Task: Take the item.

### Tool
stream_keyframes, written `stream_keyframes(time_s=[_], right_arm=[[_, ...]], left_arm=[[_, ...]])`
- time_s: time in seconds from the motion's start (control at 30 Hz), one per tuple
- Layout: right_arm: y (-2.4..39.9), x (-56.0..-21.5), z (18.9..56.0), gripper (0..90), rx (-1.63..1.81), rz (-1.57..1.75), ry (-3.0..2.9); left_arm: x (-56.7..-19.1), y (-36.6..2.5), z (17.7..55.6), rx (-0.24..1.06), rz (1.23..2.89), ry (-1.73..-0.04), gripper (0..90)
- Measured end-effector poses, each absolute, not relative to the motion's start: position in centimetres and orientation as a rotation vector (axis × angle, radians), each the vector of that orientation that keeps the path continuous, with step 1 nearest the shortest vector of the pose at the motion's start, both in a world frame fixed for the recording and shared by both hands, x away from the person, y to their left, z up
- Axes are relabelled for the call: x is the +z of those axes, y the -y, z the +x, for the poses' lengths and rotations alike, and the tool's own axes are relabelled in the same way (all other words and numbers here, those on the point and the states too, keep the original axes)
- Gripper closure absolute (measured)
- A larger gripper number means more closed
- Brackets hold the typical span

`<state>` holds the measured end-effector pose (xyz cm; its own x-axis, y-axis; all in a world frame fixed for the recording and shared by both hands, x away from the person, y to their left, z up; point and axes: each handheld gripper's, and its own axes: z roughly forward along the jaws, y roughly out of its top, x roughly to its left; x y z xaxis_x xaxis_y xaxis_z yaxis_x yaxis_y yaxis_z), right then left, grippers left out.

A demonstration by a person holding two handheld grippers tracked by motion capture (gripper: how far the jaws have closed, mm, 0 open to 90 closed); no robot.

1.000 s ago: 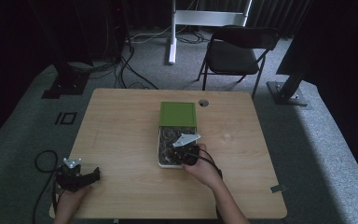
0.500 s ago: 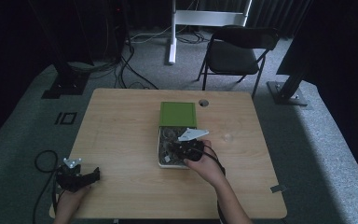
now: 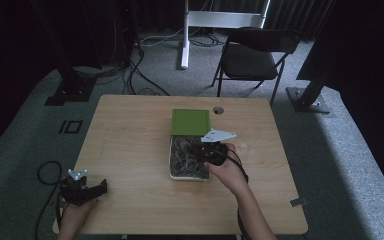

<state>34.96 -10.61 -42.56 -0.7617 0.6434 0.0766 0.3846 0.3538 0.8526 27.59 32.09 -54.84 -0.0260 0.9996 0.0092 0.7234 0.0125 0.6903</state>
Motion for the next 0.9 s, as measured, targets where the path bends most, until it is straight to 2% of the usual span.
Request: stream_keyframes(time_s=[0.9], right_arm=[[16.0, -40.5, 36.6, 81.5, 1.378, 1.057, -2.166]], left_arm=[[-54.8, -32.1, 27.6, 0.731, 1.760, -1.801, 0.3]])
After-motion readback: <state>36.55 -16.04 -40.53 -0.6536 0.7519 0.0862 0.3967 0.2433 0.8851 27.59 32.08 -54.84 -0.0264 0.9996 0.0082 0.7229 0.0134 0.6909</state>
